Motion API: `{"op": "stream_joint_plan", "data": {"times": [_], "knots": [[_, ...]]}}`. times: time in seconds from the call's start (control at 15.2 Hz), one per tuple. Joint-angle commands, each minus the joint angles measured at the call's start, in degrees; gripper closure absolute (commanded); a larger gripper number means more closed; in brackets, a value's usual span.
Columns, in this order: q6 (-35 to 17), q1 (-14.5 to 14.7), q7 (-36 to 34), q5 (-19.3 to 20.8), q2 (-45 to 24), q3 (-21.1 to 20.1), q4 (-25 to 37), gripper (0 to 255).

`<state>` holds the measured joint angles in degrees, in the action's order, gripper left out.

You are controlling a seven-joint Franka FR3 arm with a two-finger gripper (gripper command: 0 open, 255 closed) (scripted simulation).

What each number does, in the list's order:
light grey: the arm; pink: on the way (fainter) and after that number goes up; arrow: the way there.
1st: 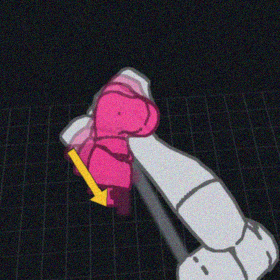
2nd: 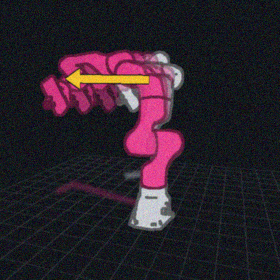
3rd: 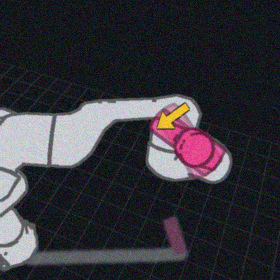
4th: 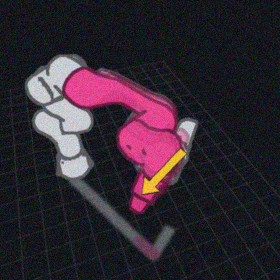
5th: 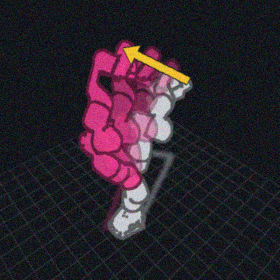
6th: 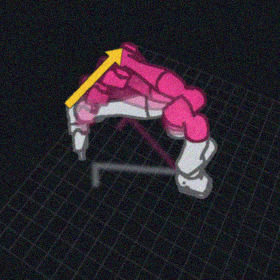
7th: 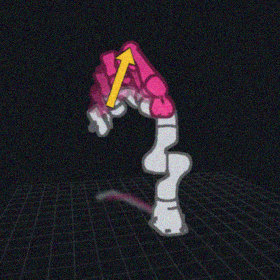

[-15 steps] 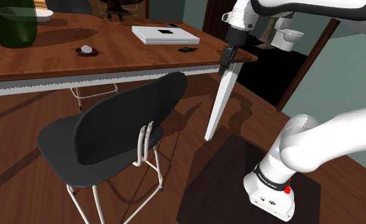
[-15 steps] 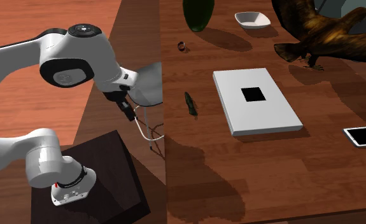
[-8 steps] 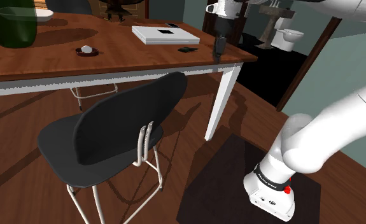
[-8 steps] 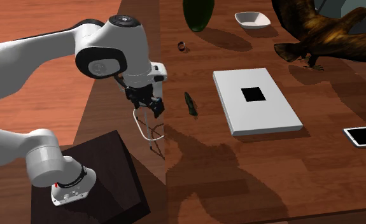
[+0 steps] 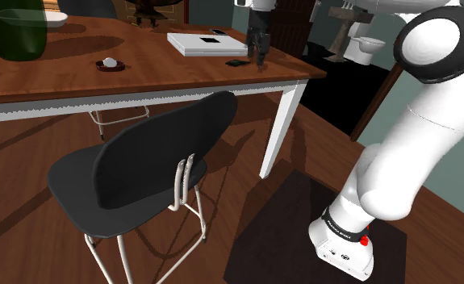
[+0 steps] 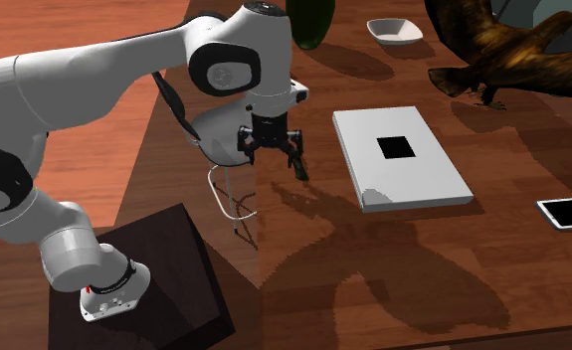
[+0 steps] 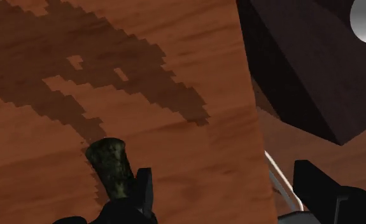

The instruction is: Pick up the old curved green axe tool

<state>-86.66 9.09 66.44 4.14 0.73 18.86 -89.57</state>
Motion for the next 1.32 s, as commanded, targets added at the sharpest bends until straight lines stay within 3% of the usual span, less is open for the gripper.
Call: {"op": "stream_joint_plan", "data": {"times": [0.0, 0.26, 0.79, 0.92, 0.99, 1.25], "knots": [[2.62, -0.12, 6.98, -0.77, -5.89, 0.22, 8.04, 0], [8.19, -1.56, 18.91, -2.29, -18.24, -0.67, 25.43, 0], [0.86, -0.66, 17.89, -1.35, -15.2, -0.99, 15.09, 0], [0.86, -0.66, 17.89, -1.34, -15.2, -0.99, 15.08, 0], [0.89, -0.67, 17.9, -1.36, -15.25, -0.99, 15.16, 255], [0.87, -0.66, 17.89, -1.36, -15.24, -0.99, 15.14, 255]]}}
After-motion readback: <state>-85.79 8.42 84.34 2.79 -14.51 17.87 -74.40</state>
